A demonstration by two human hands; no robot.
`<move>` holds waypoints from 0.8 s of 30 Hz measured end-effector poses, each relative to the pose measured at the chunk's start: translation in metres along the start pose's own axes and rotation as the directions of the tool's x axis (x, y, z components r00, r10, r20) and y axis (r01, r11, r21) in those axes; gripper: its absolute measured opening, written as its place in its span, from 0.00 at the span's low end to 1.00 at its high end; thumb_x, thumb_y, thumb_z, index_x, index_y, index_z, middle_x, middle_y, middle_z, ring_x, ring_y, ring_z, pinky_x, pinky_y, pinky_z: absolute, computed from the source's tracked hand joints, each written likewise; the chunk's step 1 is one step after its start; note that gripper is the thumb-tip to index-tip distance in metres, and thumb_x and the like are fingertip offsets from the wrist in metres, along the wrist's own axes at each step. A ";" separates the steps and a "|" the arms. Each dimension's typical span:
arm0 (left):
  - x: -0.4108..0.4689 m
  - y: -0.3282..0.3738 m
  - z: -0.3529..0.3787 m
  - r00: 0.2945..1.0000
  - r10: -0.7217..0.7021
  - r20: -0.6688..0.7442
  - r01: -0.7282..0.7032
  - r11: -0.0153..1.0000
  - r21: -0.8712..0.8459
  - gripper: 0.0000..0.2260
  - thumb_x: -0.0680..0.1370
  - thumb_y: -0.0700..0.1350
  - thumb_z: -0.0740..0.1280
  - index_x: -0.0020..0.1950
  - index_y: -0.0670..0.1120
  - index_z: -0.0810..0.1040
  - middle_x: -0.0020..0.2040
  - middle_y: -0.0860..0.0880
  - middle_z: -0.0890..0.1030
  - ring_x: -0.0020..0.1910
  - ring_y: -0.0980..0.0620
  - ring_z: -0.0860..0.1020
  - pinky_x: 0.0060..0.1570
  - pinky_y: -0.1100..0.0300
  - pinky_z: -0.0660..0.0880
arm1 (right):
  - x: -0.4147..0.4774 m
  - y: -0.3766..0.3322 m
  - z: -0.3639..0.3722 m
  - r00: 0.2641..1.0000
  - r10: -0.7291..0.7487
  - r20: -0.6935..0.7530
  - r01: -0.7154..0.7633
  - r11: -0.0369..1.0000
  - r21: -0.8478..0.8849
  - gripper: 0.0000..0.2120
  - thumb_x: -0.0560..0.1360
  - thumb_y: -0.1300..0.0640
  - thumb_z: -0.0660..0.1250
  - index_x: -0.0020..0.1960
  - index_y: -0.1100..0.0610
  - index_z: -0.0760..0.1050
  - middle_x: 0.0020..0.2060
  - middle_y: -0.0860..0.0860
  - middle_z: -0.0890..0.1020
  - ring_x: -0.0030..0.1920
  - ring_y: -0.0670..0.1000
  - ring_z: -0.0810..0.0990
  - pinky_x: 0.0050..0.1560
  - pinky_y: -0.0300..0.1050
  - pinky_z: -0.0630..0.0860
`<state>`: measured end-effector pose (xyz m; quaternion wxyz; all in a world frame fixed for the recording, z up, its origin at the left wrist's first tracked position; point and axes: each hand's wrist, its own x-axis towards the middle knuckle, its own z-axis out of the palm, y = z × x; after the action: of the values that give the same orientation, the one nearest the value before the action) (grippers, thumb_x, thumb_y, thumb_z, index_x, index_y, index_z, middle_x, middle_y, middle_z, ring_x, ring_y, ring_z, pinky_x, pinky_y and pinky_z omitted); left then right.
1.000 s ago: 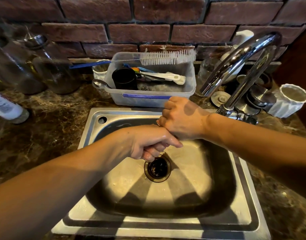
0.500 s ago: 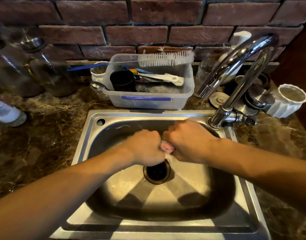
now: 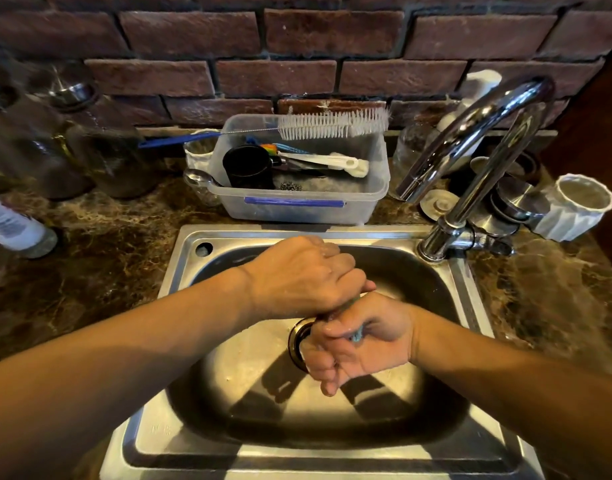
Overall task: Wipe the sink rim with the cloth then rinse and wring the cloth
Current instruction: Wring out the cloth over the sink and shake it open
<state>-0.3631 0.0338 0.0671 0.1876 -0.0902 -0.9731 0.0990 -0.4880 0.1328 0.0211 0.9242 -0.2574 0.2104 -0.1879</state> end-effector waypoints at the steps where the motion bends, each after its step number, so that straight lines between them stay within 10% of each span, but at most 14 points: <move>1: -0.003 -0.002 0.002 1.000 -0.005 0.004 0.005 1.000 0.020 0.13 0.82 0.45 0.66 0.39 0.43 0.79 0.33 0.45 0.80 0.30 0.45 0.79 0.30 0.55 0.74 | 0.000 -0.004 0.005 0.999 0.037 -0.010 -0.037 0.999 0.002 0.16 0.77 0.53 0.67 0.31 0.55 0.76 0.35 0.49 0.77 0.39 0.47 0.74 0.50 0.43 0.73; 4: -0.008 0.000 -0.003 0.969 -0.115 0.217 0.108 0.993 0.045 0.07 0.75 0.46 0.74 0.39 0.45 0.81 0.33 0.47 0.81 0.32 0.45 0.80 0.30 0.56 0.71 | -0.002 -0.022 0.019 0.913 0.084 -0.400 -0.220 0.926 -0.307 0.22 0.74 0.60 0.66 0.23 0.51 0.68 0.23 0.48 0.71 0.29 0.48 0.66 0.41 0.46 0.66; 7: 0.001 0.015 -0.016 0.772 -0.347 0.533 0.371 0.926 0.065 0.08 0.77 0.52 0.67 0.51 0.49 0.82 0.45 0.48 0.84 0.45 0.46 0.82 0.37 0.55 0.67 | -0.006 -0.040 0.036 0.659 -0.252 -0.708 -0.611 0.369 -0.700 0.15 0.74 0.55 0.67 0.29 0.52 0.72 0.28 0.47 0.75 0.31 0.48 0.71 0.40 0.47 0.67; 12: 0.020 0.027 -0.017 0.376 -0.656 0.655 0.864 0.503 0.008 0.08 0.73 0.50 0.70 0.43 0.48 0.74 0.36 0.52 0.75 0.39 0.48 0.76 0.41 0.55 0.73 | -0.014 -0.049 0.034 0.695 -0.577 -0.430 -0.706 -0.431 -0.562 0.15 0.76 0.45 0.60 0.33 0.51 0.68 0.38 0.53 0.83 0.39 0.55 0.75 0.49 0.47 0.73; 18: 0.026 0.038 -0.018 0.047 -0.421 0.906 0.935 -0.302 -0.189 0.10 0.72 0.37 0.67 0.32 0.45 0.72 0.26 0.49 0.67 0.27 0.52 0.65 0.27 0.62 0.61 | -0.018 -0.056 0.008 0.849 -0.529 0.008 -0.491 -0.794 -0.357 0.12 0.66 0.45 0.69 0.31 0.53 0.80 0.27 0.52 0.79 0.33 0.55 0.75 0.40 0.49 0.71; 24: 0.015 0.050 -0.019 0.153 -0.003 0.988 0.752 -0.648 -0.119 0.17 0.77 0.39 0.64 0.31 0.50 0.65 0.24 0.52 0.60 0.23 0.55 0.55 0.25 0.62 0.53 | -0.022 -0.057 0.006 0.882 -0.403 0.244 -0.305 -0.883 -0.356 0.13 0.71 0.48 0.67 0.35 0.56 0.81 0.30 0.52 0.78 0.37 0.55 0.74 0.41 0.50 0.65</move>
<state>-0.3633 0.0879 0.0781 -0.2082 0.4440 -0.4831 -0.7253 -0.5171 0.0997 0.0637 -0.1710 -0.9233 0.3431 -0.0209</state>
